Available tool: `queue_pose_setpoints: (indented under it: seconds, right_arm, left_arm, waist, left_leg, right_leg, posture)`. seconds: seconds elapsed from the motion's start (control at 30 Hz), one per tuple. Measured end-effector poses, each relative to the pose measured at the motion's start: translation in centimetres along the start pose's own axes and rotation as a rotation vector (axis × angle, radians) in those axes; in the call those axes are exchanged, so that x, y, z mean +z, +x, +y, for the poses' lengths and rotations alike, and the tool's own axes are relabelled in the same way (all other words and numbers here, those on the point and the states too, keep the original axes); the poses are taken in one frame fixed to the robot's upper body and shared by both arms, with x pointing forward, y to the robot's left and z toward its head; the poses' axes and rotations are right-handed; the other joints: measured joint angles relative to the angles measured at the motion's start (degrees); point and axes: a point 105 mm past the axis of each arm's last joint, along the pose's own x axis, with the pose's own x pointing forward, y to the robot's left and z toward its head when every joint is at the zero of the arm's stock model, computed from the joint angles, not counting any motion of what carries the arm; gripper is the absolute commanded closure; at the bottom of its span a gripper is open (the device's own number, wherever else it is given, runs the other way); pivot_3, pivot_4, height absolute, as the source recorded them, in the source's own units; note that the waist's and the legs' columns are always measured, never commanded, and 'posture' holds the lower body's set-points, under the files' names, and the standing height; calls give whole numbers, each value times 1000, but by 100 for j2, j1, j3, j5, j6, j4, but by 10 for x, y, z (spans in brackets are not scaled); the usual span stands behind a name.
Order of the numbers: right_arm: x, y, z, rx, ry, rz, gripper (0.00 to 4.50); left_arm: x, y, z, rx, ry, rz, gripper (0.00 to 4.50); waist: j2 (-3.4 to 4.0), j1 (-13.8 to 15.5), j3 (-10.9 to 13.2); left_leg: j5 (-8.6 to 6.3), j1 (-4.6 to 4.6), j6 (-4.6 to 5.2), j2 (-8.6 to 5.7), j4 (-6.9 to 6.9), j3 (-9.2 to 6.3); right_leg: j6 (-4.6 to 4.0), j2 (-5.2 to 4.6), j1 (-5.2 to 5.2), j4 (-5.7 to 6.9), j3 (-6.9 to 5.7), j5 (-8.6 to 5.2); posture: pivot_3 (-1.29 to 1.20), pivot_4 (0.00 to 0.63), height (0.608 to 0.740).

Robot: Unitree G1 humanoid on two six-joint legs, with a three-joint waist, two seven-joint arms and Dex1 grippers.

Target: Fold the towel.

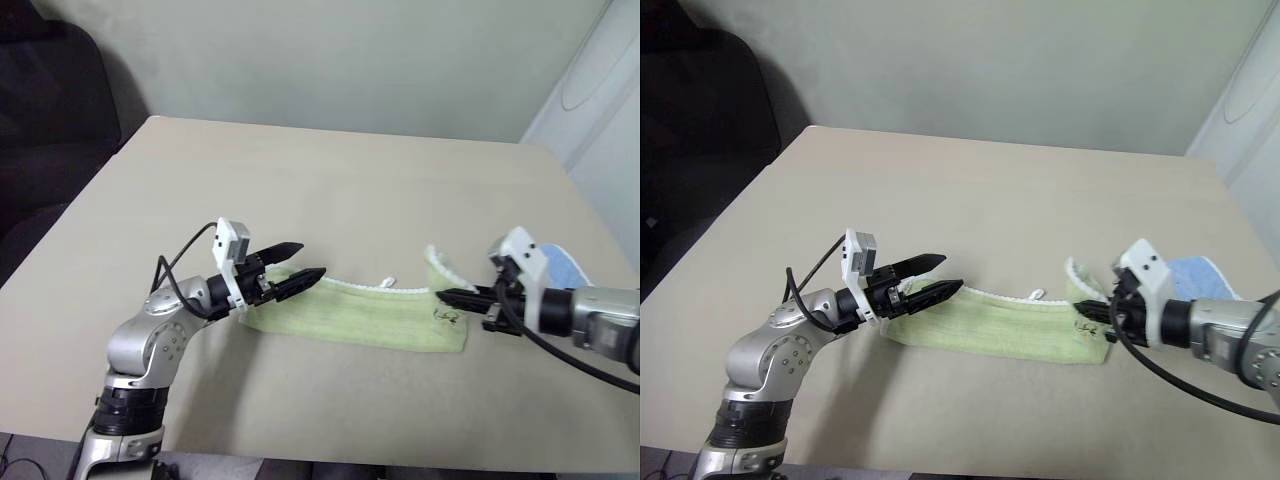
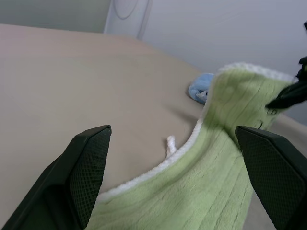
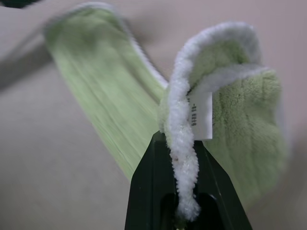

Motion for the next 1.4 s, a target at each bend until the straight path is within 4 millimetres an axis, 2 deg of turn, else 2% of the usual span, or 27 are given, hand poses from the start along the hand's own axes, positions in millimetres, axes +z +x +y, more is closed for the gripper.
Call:
queue_pose_setpoints:
  seconds: [0.17, 0.27, 0.57, 0.63, 0.73, 0.77, 0.9, 0.93, 1.0, 1.07, 1.1, 1.27, 1.4]
  right_arm:
    - [-11, 33, 9, 76, 40, 53, 4454]
    - [-20, 48, 13, 101, 79, 80, 4454]
    - [-22, 54, 17, 128, 123, 108, 4454]
    - [-20, 50, 14, 118, 132, 97, 4454]
    - [-17, 33, 6, 88, 151, 73, 4454]
    - [-16, 22, -1, 59, 153, 72, 4454]
    - [-10, -47, -27, -88, 143, 77, 4454]
    - [-10, -59, -28, -113, 136, 90, 4454]
    - [-21, -69, -29, -136, 147, 142, 4454]
    - [-35, -73, -31, -158, 172, 198, 4454]
    - [-36, -73, -31, -158, 171, 197, 4454]
    - [-21, -69, -26, -134, 102, 166, 4454]
    - [-10, -47, -20, -110, 42, 141, 4454]
  left_arm:
    - [0, 2, 0, 3, 2, -8, 0]
    - [0, 2, 0, 12, 4, -11, 0]
    - [-3, -2, 2, 27, -4, -9, 0]
    - [-3, -2, 2, 28, -3, -9, 0]
    - [-2, -2, 1, 26, -1, -10, 0]
    - [-2, -2, 2, 28, 1, -8, 0]
    - [-1, -6, 4, 41, 7, -7, 0]
    - [0, -7, 5, 44, 9, -10, 0]
    - [1, -5, 4, 37, 8, -17, 0]
    - [-1, -1, 2, 22, 2, -17, 0]
    - [-2, 0, 2, 20, -3, -14, 0]
    - [-1, 6, 2, 2, -8, -24, 0]
    - [0, 11, 0, -20, -5, -40, 0]
  waist:
    - [-3, 30, -1]
    - [-4, 31, -2]
    - [-4, 32, -1]
    - [-4, 32, -1]
    - [-3, 49, -1]
    - [-2, 55, -1]
    - [-2, 105, 0]
    - [-9, 100, -4]
    - [-11, 89, -4]
    - [-3, 75, 2]
    - [6, 53, 6]
    - [13, -1, 9]
    - [7, 1, 8]
  left_leg:
    - [9, 2, 14, -1, -2, -9]
    - [8, 3, 12, 1, -3, -10]
    - [-4, 0, -21, -2, -3, -9]
    - [-5, -1, -23, -2, -3, -9]
    - [-5, -6, -24, -5, -2, -10]
    - [-5, -8, -24, -7, -2, -9]
    - [-7, -21, -28, -5, -6, -4]
    - [-9, -19, -31, 0, -11, -4]
    - [-10, -20, -34, 5, -11, -4]
    - [-8, -20, -30, 4, -5, -3]
    - [-5, -21, -27, 2, -4, 4]
    - [1, -16, -18, 4, -6, 12]
    - [12, -7, 3, 0, -4, 6]
  right_leg:
    - [8, -2, 2, 0, -1, 38]
    - [-41, -1, 1, -1, -4, 71]
    - [-45, -2, 1, -4, -3, 72]
    - [-47, -2, 1, -4, -3, 73]
    - [-50, -3, 1, -5, -2, 74]
    - [-52, -5, 0, -6, -1, 75]
    - [-61, -6, -1, -11, 4, 57]
    - [-35, -1, -1, -10, 0, 24]
    - [-19, 1, 2, -6, -3, -3]
    - [-16, -1, -2, -7, -2, -6]
    - [-16, -2, -6, -7, 3, -6]
    - [-8, 1, -4, -5, 3, -9]
    - [-4, 2, 4, -4, 3, -5]
  posture:
    - [0, 150, 740]
    - [0, 150, 740]
    - [0, 150, 740]
    - [0, 150, 740]
    - [0, 150, 740]
    - [0, 150, 740]
    - [0, 150, 740]
    - [0, 150, 740]
    - [0, 150, 740]
    - [0, 150, 740]
    - [0, 150, 740]
    - [0, 150, 740]
    - [0, 150, 740]
